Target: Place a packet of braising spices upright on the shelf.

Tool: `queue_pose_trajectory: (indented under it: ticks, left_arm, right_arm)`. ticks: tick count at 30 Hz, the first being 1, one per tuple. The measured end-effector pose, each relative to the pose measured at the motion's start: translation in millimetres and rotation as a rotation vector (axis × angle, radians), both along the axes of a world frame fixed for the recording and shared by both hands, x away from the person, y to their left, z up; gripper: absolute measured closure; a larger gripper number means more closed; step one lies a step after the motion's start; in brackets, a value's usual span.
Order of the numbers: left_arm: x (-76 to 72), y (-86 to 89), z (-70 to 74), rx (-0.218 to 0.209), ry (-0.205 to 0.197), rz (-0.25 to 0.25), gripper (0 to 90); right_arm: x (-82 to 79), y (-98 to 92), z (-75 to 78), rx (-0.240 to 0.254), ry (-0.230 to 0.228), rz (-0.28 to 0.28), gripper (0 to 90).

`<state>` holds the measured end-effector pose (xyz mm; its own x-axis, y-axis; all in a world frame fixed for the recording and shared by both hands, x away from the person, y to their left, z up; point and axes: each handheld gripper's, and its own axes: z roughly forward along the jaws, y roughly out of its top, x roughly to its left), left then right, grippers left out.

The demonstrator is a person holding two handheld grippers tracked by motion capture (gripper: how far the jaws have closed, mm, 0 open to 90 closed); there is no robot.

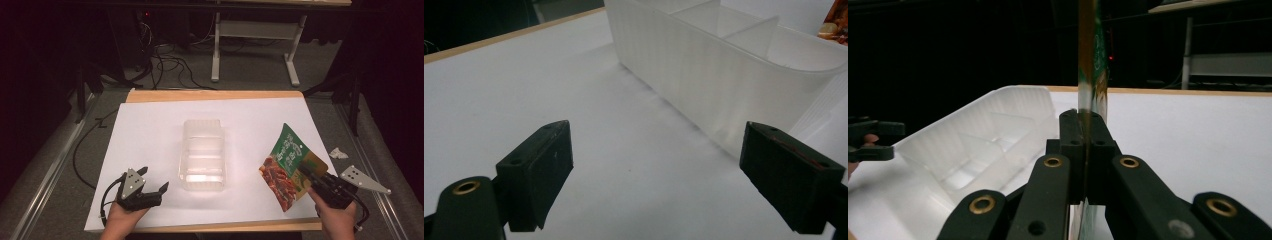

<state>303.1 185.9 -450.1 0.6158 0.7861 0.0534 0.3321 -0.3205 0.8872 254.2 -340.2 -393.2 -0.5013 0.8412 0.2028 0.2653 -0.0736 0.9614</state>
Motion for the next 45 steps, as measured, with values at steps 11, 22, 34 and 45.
queue_pose_trajectory:
  ticks: [11, 22, 34, 45]
  left_arm:
    - [-1.1, 0.6, 0.5, -0.002, -0.003, 0.007, 14.2]
    - [-1.4, 3.0, 0.7, -0.008, -0.003, 0.018, 14.2]
    - [-1.5, 3.5, 0.7, -0.009, 0.000, 0.016, 14.2]
    - [-2.0, 4.6, 1.6, -0.009, -0.006, 0.020, 14.2]
  right_arm:
    - [4.8, 1.3, 8.2, -0.027, -0.020, 0.034, 90.0]
    - [12.9, -1.3, 19.3, -0.069, -0.039, 0.052, 90.0]
    - [30.8, 8.0, 39.3, -0.045, -0.081, 0.102, 90.0]
    - [42.2, 31.4, 54.7, -0.036, -0.107, 0.166, 90.0]
